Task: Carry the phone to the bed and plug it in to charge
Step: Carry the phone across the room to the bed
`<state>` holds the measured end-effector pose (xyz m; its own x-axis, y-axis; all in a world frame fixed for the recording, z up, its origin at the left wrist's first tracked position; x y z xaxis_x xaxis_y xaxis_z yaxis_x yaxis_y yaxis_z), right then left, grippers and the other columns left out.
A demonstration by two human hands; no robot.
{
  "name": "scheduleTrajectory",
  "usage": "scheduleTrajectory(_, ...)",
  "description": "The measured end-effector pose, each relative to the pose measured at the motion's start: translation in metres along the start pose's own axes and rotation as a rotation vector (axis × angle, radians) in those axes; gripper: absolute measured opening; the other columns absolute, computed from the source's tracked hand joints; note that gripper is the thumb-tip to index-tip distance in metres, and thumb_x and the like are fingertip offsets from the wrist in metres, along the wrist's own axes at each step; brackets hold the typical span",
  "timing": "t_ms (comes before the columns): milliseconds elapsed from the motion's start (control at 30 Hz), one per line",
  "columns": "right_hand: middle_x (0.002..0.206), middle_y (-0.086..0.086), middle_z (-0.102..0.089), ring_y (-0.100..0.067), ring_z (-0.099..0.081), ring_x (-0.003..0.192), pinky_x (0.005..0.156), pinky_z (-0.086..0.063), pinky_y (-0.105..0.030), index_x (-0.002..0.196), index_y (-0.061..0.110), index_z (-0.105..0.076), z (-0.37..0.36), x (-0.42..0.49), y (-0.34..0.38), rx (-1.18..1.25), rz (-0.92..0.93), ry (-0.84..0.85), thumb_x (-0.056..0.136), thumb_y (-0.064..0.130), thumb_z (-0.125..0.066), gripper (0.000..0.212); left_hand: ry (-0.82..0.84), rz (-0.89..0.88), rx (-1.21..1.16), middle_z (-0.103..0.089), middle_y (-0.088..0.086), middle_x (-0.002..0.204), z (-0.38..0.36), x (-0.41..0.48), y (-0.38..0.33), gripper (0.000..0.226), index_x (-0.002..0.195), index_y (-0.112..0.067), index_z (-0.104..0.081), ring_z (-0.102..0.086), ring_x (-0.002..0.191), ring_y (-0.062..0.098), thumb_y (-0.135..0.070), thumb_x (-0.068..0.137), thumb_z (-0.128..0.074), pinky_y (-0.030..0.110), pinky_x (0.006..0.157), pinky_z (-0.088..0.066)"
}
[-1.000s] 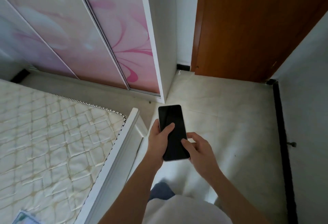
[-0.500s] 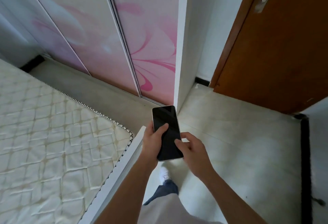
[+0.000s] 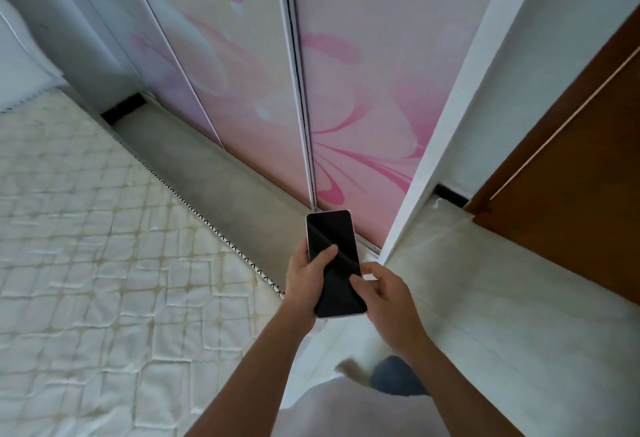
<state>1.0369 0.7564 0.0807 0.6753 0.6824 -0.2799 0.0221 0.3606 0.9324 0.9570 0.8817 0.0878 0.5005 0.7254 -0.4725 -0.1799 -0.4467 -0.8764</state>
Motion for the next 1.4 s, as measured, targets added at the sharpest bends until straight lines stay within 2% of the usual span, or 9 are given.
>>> scheduleTrajectory(233,0.068,0.008,-0.074,-0.009,-0.071,0.066,0.057,-0.055,-0.021,0.089,0.029,-0.065,-0.020,0.080,0.023,-0.040,0.055,0.156,0.095,0.022,-0.060,0.011,-0.139,-0.003,-0.069,-0.075,0.013,0.093,0.014,0.061,-0.025,0.015,0.099,-0.020,-0.071,-0.070,0.086,0.030,-0.009,0.089,-0.067,0.054,0.087,-0.056)
scheduleTrajectory(433,0.045,0.008,-0.050,-0.006,-0.043,0.042,0.047,-0.039,-0.018,0.097,0.020,-0.067,-0.022,0.166,0.050,-0.056,0.088,0.325,0.095,0.019,-0.061,0.007,-0.249,-0.029,-0.142,-0.070,0.025,0.104,0.009,0.123,-0.064,0.014,0.104,-0.010,-0.066,-0.067,0.093,0.036,-0.006,0.091,-0.065,0.063,0.094,-0.052)
scheduleTrajectory(533,0.051,-0.003,-0.058,-0.016,-0.052,0.045,0.049,-0.047,-0.025,0.106,0.018,-0.067,-0.017,0.210,0.070,-0.050,0.100,0.385,0.095,0.019,-0.061,0.012,-0.302,-0.031,-0.177,-0.069,0.025,0.101,-0.001,0.155,-0.086,0.011,0.100,-0.010,-0.065,-0.066,0.094,0.041,-0.006,0.090,-0.066,0.063,0.094,-0.052)
scheduleTrajectory(700,0.060,0.001,-0.068,-0.003,-0.062,0.052,0.047,-0.046,-0.015,0.116,0.014,-0.064,-0.016,0.274,0.091,-0.032,0.089,0.486,0.097,0.019,-0.060,0.020,-0.398,-0.060,-0.197,-0.069,0.027,0.104,-0.013,0.200,-0.117,0.013,0.102,-0.010,-0.066,-0.066,0.099,0.044,-0.008,0.089,-0.067,0.057,0.091,-0.053)
scheduleTrajectory(767,0.066,-0.002,-0.072,-0.011,-0.065,0.054,0.047,-0.049,-0.024,0.116,0.016,-0.065,-0.022,0.293,0.098,-0.047,0.108,0.509,0.097,0.021,-0.060,0.020,-0.423,-0.070,-0.211,-0.070,0.022,0.100,-0.011,0.212,-0.125,0.013,0.102,-0.011,-0.066,-0.067,0.093,0.038,-0.009,0.089,-0.067,0.053,0.089,-0.054)
scheduleTrajectory(900,0.075,-0.021,-0.071,-0.040,-0.069,0.071,0.067,-0.056,-0.056,0.110,0.021,-0.066,-0.041,0.315,0.110,-0.048,0.129,0.592,0.095,0.027,-0.061,0.017,-0.487,-0.075,-0.252,-0.069,0.016,0.095,0.003,0.225,-0.137,0.014,0.104,-0.009,-0.065,-0.066,0.088,0.032,-0.008,0.090,-0.067,0.054,0.087,-0.055)
scheduleTrajectory(1033,0.073,-0.003,-0.076,-0.013,-0.073,0.069,0.063,-0.060,-0.034,0.110,0.016,-0.065,-0.066,0.334,0.119,-0.053,0.143,0.674,0.097,0.020,-0.060,0.014,-0.558,-0.082,-0.301,-0.069,0.015,0.093,0.021,0.236,-0.141,0.012,0.101,-0.010,-0.065,-0.066,0.087,0.031,-0.007,0.090,-0.066,0.054,0.087,-0.055)
scheduleTrajectory(1167,0.068,0.009,-0.075,0.000,-0.069,0.061,0.053,-0.048,-0.009,0.100,0.025,-0.065,-0.092,0.351,0.130,-0.104,0.182,0.707,0.095,0.021,-0.062,0.007,-0.613,-0.072,-0.324,-0.071,0.020,0.102,0.046,0.250,-0.145,0.014,0.103,-0.013,-0.065,-0.068,0.093,0.036,-0.010,0.090,-0.067,0.054,0.089,-0.055)
scheduleTrajectory(1400,0.069,0.002,-0.075,-0.006,-0.068,0.057,0.051,-0.047,-0.013,0.102,0.030,-0.064,-0.154,0.407,0.158,-0.103,0.188,0.757,0.095,0.022,-0.062,0.011,-0.632,-0.077,-0.344,-0.071,0.023,0.103,0.098,0.312,-0.174,0.014,0.103,-0.012,-0.066,-0.069,0.097,0.041,-0.012,0.089,-0.068,0.061,0.090,-0.055)
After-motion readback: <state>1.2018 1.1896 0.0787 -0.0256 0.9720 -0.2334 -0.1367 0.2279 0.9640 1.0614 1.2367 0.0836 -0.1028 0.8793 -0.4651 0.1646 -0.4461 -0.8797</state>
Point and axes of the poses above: each hand's wrist, its own x-axis towards the middle knuckle, its own z-axis out of the back of the hand, y = z × x, the point moved 4 cm from there along x, towards the middle knuckle
